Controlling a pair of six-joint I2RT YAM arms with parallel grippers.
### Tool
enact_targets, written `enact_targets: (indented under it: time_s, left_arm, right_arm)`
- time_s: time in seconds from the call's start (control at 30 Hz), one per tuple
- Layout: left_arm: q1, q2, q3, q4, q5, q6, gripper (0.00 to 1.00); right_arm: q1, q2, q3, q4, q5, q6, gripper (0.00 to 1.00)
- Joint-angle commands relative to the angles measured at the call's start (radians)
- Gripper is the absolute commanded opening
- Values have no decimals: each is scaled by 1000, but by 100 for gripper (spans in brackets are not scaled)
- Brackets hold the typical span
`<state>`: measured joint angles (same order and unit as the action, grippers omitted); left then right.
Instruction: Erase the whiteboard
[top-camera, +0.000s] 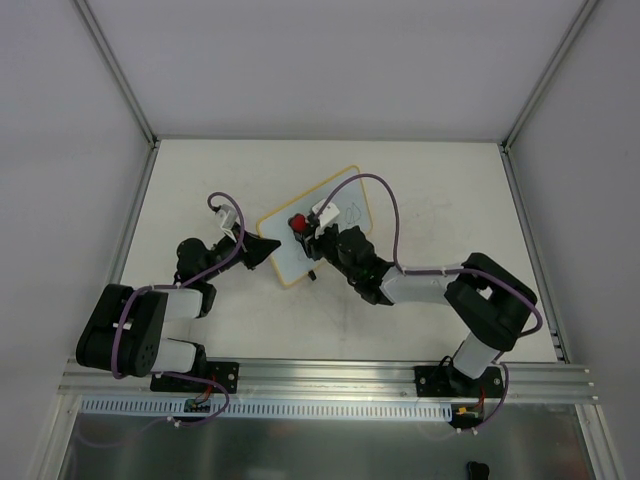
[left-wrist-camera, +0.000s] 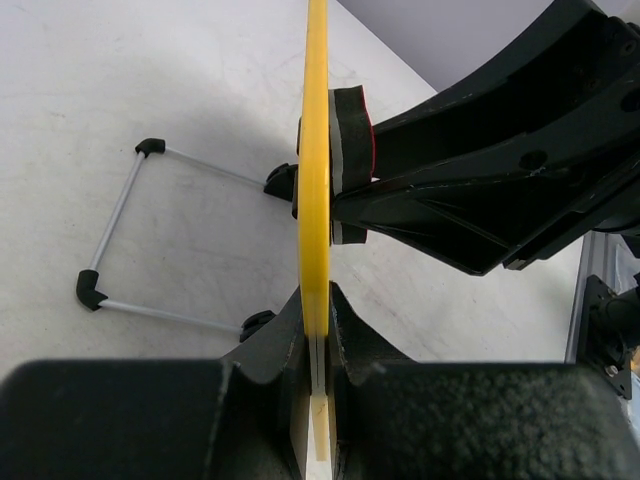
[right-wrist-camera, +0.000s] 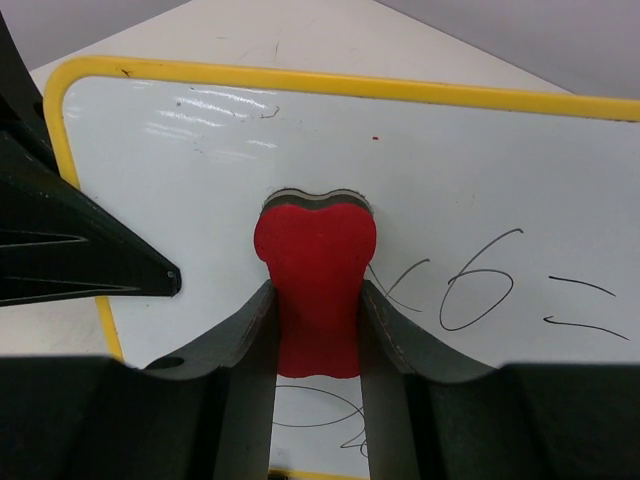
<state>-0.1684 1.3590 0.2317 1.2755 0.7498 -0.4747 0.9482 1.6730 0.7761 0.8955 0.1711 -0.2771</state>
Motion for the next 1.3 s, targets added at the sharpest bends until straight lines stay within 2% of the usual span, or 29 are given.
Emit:
enact_targets:
  time_s: [0.0,0.17,0.4,0.6,0.87,1.27]
  left_arm:
    - [6,-21,-8,84,54,34,0]
    - [6,-21,-6,81,72,48,0]
    - [-5,-17,11,61,83,59,0]
    - [-8,-15,15,55,83,62,0]
    - [-10,-14,12,58,85,59,0]
    - [-10,-17,17,45,95,58,0]
  right_arm:
    - [6,14,67,103,5,-25,0]
    - [4,25,107,30,28,-17,0]
    - [9,50,62,5,11,35,0]
    - [29,83,-72,115,18,97,0]
    - [58,188,-170,275,33,154,0]
    - [32,194,-192,295,117,139,0]
